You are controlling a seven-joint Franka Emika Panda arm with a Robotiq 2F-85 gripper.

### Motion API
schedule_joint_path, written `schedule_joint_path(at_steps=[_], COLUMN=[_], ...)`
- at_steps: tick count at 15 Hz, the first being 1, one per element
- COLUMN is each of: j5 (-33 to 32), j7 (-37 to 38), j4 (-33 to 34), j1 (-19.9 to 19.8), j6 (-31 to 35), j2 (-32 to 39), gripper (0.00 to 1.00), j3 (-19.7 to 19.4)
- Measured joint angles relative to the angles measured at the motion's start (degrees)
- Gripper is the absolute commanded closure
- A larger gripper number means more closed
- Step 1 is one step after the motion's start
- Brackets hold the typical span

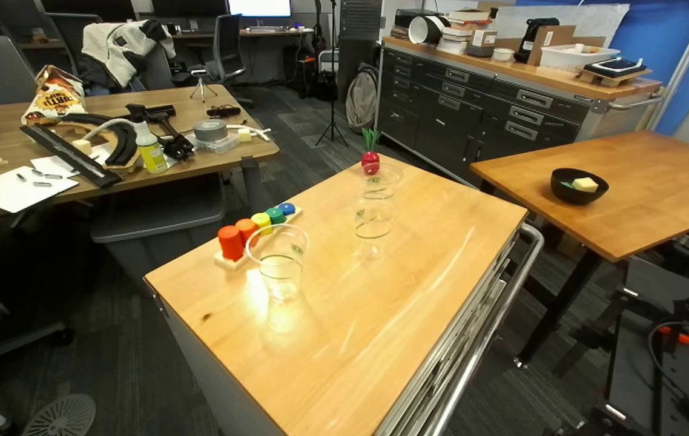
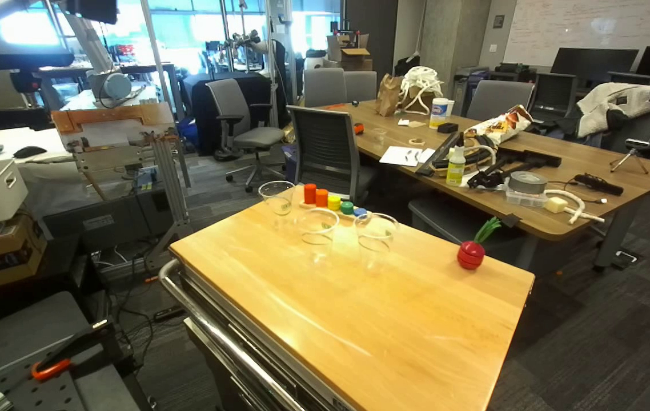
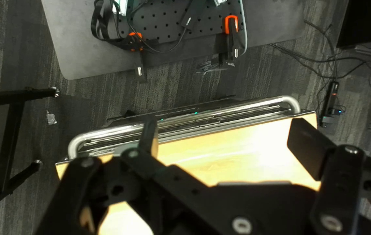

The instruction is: Stack the clear cups together

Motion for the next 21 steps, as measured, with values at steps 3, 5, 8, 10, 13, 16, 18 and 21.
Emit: schedule_joint_path(at_steps=[3, 5, 8, 10, 13, 16, 18, 21], j5=[0.00, 0.00, 0.22, 0.33, 0.95, 2.99, 4.74, 6.72], j7=[-1.24, -1.80, -2.72, -2.74, -2.74, -2.74, -2.74, -2.75], j4=[7.20, 12.25, 19.14, 22.98, 28.34, 32.91, 34.89, 36.18], j1=[0.13, 0.14, 0.10, -0.16, -0.80, -1.66, -2.29, -3.33], j6=[2.33, 5.10, 10.04, 14.88, 19.68, 23.11, 25.27, 28.63], j2=[9.46, 16.31, 26.83, 33.48, 42.54, 49.90, 53.61, 58.01], gripper=[0.00, 0.00, 0.00, 0.00, 0.00, 0.00, 0.00, 0.00], j3=[0.00, 0.00, -0.13, -0.27, -0.44, -0.46, -0.46, -0.45])
